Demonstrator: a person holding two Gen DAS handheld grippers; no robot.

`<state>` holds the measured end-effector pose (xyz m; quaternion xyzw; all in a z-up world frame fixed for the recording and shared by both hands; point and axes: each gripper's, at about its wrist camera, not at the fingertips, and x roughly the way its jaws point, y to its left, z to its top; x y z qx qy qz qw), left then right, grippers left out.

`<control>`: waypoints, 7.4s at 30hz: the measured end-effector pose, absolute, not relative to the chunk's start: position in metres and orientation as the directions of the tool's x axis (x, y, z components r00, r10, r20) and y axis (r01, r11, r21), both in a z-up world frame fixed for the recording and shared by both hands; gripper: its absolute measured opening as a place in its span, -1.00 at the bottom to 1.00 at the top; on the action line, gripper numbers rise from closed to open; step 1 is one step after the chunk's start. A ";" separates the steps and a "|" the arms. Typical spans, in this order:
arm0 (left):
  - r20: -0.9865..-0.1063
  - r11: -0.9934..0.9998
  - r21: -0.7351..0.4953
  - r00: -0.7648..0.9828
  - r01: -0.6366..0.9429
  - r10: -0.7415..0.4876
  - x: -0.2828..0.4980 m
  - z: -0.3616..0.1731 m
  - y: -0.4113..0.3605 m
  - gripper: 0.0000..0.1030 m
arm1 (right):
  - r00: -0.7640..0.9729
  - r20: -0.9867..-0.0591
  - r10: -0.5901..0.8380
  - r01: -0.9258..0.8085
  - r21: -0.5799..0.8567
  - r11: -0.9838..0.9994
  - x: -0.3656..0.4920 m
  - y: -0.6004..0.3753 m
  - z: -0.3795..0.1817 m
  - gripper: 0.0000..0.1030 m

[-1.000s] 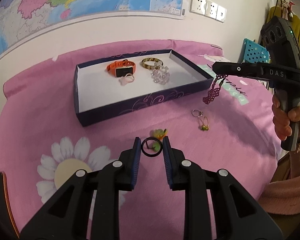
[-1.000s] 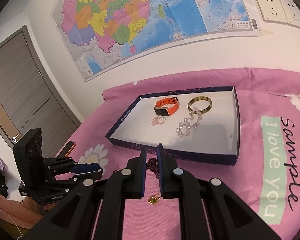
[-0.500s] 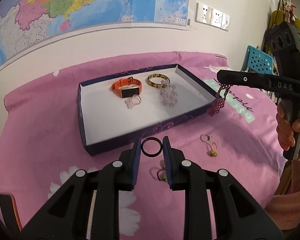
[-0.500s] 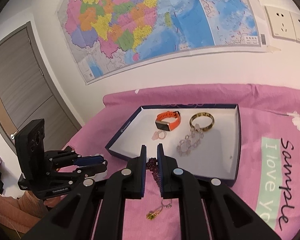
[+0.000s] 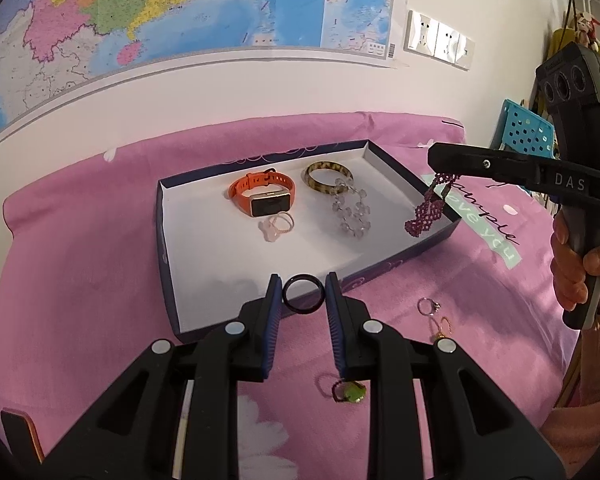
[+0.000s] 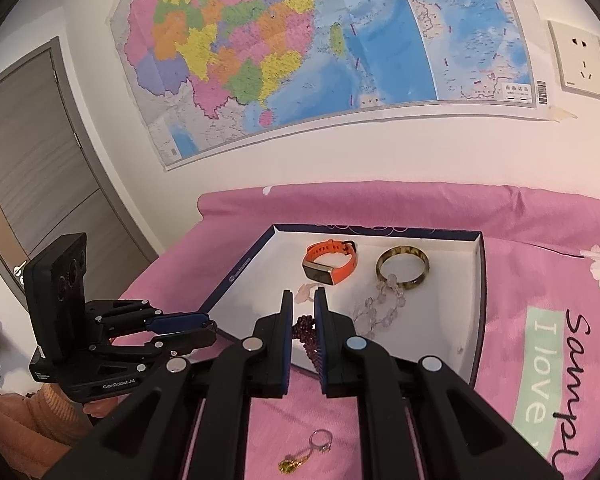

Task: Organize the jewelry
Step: 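Carry the black ring with the left tool while the right tool carries the beaded bracelet into the box, then lower the black ring into the box and open the left tool while the right tool releases the beaded bracelet, then move the left tool to the green flower hair tie while the right tool moves to the gold pendant, then grasp the green flower hair tie with the left tool while the right tool grasps the gold pendant, then lift the hair tie with the left tool while the right tool lifts the gold pendant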

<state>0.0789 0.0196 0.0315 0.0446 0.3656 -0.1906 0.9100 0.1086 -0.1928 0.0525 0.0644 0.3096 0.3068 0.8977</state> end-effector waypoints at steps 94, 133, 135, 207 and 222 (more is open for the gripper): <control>-0.794 0.953 -0.095 0.555 0.289 -0.248 0.190 -0.017 -0.003 -0.52 | 0.530 -0.703 0.474 -0.458 0.232 0.858 0.179 -0.175 -0.016 -0.73; -0.718 0.919 -0.022 0.634 0.393 -0.288 0.040 -0.003 0.021 -0.03 | 0.498 -0.698 0.515 -0.519 0.236 0.821 0.039 -0.189 -0.033 -0.37; -0.719 0.917 -0.019 0.631 0.399 -0.289 0.037 -0.005 0.019 -0.03 | 0.495 -0.700 0.515 -0.519 0.238 0.821 0.036 -0.188 -0.034 -0.37; -0.746 0.908 -0.104 0.572 0.405 -0.341 0.022 -0.017 0.010 -0.57 | 0.526 -0.679 0.512 -0.500 0.239 0.832 0.031 -0.175 -0.035 -0.81; -0.731 0.909 -0.114 0.586 0.400 -0.349 0.024 -0.011 0.010 -0.57 | 0.539 -0.665 0.518 -0.511 0.232 0.828 0.034 -0.172 -0.026 -0.81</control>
